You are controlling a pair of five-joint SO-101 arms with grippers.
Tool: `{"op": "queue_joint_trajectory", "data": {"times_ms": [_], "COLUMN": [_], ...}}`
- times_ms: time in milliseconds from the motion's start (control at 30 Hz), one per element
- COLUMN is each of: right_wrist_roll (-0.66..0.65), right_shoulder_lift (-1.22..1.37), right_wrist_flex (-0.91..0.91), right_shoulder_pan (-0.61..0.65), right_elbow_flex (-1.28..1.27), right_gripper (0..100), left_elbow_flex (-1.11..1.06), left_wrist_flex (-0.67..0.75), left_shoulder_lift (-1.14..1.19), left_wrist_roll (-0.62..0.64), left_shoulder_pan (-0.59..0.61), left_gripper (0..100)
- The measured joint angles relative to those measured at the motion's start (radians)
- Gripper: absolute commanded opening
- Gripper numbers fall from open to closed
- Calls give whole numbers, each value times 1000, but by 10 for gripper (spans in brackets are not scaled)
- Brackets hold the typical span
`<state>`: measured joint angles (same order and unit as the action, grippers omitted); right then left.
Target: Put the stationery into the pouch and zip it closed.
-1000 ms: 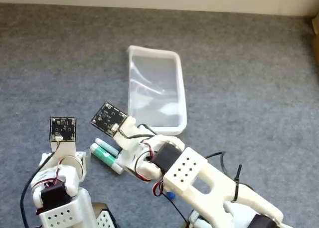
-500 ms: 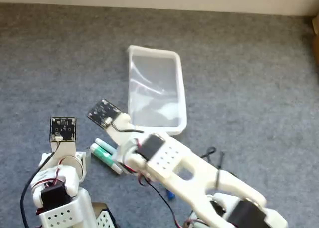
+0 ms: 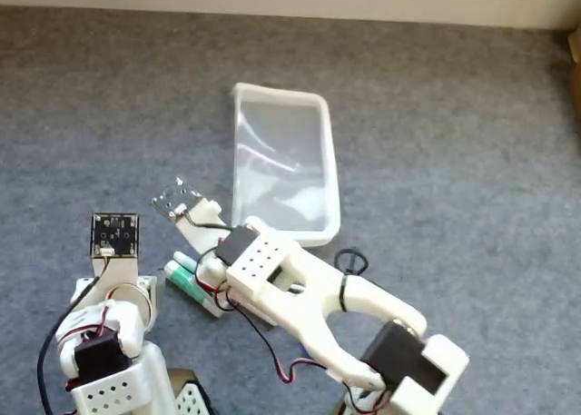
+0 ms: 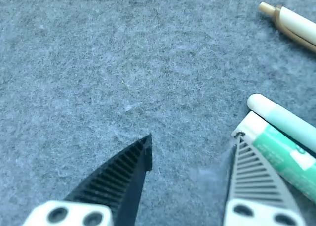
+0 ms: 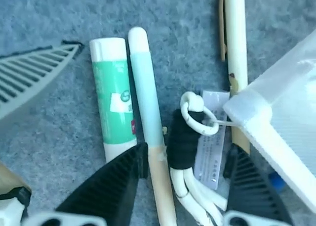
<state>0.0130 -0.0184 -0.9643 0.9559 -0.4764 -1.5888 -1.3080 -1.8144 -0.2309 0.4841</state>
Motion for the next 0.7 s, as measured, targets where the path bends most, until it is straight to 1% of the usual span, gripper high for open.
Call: {"op": "queue_joint_trajectory", "data": {"times_ms": [133,300,367,700], "right_wrist_roll": [0,0,0,0], "right_shoulder_lift": [40,71,71,71], "right_wrist_flex": [0,0,0,-2], "right_shoulder_pan": [0,-3,-3,-28], "right_elbow_flex": [0,0,0,8], "right_gripper": [230,127,104,103], "left_elbow_flex": [0,0,0,0], "left_wrist_flex": [0,0,0,0], "left_shoulder_lift": [0,0,0,0], "left_wrist_roll": [0,0,0,0], "left_shoulder_pan": [0,0,0,0], "left_gripper": [251,251,251,251]}}
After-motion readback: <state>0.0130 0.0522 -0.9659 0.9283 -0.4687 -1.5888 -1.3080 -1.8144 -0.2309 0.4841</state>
